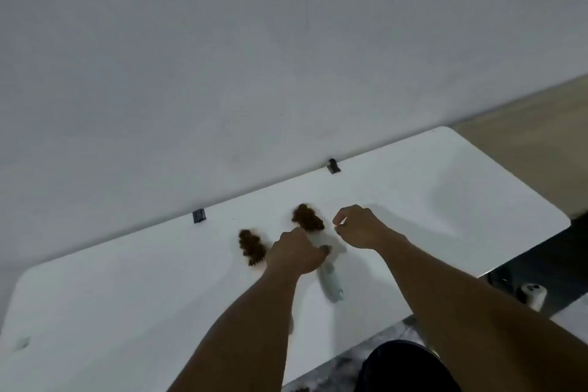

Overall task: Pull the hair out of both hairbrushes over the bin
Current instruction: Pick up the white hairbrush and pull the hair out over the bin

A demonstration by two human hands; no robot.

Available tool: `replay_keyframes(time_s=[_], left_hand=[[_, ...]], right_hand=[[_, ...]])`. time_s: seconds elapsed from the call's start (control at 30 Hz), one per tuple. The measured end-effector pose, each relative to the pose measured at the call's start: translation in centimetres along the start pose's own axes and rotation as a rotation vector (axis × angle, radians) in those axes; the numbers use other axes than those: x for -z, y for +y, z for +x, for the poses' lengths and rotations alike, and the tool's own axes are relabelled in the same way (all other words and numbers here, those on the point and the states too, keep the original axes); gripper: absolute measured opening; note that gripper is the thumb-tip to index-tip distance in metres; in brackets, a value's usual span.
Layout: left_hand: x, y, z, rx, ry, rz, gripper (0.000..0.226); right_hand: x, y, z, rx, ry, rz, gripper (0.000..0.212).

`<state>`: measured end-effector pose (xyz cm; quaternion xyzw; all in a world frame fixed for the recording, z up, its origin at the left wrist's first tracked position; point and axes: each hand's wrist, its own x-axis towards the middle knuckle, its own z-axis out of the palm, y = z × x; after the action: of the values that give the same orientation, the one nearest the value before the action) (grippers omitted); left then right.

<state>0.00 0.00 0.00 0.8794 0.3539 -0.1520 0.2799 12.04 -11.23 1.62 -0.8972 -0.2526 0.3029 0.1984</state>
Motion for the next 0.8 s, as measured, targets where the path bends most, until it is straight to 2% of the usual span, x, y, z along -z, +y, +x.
replay_keyframes(time_s=[0.1, 0.27, 0.43, 0.53, 0.63, 0.7, 0.8], left_hand=[[-1.1, 0.3, -0.2, 0.045, -0.015, 0.012, 0.082], [-3.5, 0.9, -0.3, 0.109, 0.049, 0.018, 0.064], [-3.0, 0.6, -0.5, 0.097, 0.078, -0.041, 0.047], [-1.8, 0.6, -0.6, 0.028, 0.132, -0.138, 0.038], [-0.1, 2.2, -1.0, -0.088, 0.208, -0.26, 0.028], [1.4, 3.8, -1.5, -0.176, 0.245, -0.277, 0.024], [3.2, 6.6, -2.1, -0.31, 0.288, -0.236, 0.026]], right_hand=[[-0.5, -0.2, 0.5, -0.017, 0.009, 0.037, 0.028], [-1.3, -0.3, 0.7, -0.043, -0.055, 0.05, 0.037], [-1.0, -0.5, 0.5, -0.083, -0.059, 0.078, 0.042], [0.3, -1.0, 0.3, -0.169, -0.042, 0.204, 0.04], [2.9, -1.9, -0.7, -0.226, -0.008, 0.507, 0.043], [5.2, -2.0, -1.7, -0.201, 0.036, 0.667, 0.05], [9.0, -1.3, -3.2, -0.13, 0.138, 0.769, 0.053]])
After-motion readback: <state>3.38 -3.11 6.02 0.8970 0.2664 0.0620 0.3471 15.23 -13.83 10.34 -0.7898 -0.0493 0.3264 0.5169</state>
